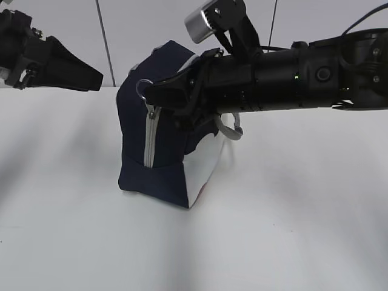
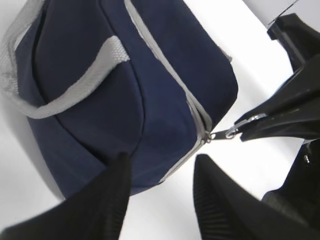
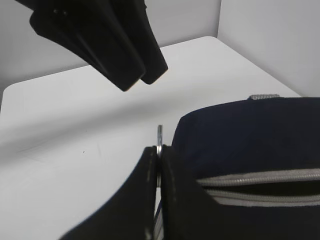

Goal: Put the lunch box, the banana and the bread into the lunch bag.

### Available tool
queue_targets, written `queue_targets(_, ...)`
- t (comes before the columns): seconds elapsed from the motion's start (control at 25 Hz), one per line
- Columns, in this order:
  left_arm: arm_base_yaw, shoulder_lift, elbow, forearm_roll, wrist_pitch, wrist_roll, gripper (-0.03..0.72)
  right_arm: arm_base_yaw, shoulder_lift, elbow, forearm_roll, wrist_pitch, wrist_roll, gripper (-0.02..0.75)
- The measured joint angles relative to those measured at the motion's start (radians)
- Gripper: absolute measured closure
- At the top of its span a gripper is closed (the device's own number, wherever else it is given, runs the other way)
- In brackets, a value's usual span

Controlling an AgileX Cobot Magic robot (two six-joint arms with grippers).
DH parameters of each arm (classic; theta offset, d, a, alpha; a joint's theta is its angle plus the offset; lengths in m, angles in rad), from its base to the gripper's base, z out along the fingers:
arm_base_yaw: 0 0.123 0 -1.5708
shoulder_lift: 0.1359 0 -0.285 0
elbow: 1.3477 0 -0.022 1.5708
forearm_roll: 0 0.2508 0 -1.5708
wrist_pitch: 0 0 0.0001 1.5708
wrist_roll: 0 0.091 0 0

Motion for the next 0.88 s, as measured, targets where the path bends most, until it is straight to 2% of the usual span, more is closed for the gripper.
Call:
queue_targets(0.36, 0.0, 0.06, 0.0, -0.043, -0.006, 0.081, 0.38, 0.0, 0.0, 0.0, 0.068, 0.036, 0.012, 0.754)
queue_targets(0.64, 0.0, 0.076, 0.0, -0.056, 0.008, 0.122, 0.38, 0.0, -0.051, 0.0, 0.074, 0.122, 0.013, 0.754)
queue_targets(0.88, 0.0, 0.116, 0.0, -0.098, 0.048, 0.165, 0.38, 0.0, -0.055, -0.003, 0.072, 0.126, 0.04, 0.754)
